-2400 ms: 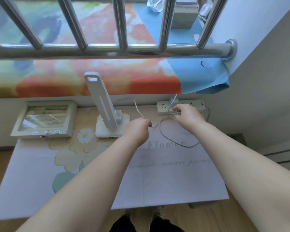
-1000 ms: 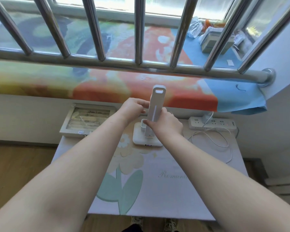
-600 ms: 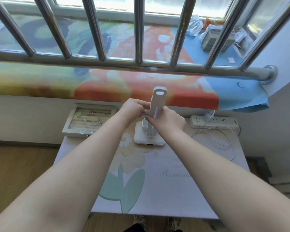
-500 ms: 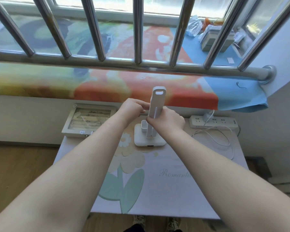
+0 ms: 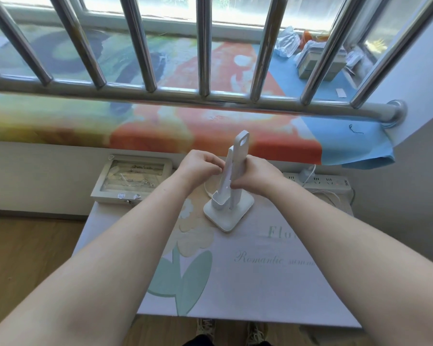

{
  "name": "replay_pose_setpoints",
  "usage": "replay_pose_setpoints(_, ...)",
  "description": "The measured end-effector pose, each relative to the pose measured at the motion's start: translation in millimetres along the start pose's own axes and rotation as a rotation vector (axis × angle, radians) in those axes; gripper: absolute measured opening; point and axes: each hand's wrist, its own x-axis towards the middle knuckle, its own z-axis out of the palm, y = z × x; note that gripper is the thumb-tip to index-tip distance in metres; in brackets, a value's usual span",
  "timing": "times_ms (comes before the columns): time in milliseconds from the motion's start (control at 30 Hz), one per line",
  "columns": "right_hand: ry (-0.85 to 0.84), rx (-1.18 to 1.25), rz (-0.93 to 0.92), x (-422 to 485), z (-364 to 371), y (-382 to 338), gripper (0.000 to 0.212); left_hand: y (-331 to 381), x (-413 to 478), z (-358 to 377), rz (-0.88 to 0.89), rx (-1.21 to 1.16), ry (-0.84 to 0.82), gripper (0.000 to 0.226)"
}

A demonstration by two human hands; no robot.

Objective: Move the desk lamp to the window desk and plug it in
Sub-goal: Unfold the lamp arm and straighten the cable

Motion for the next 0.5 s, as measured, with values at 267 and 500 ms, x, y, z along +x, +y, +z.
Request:
replay_pose_setpoints(267,-0.028,0.098,-0.077,3,-8,10,0.038,6,-8,8,0.035,0.023,-0.030,0.027)
replay_pose_setpoints(500,-0.016,0.138,-0.100,9,-9,12,0.036,14,-11,12,0.123,0.031,-0.064,0.040)
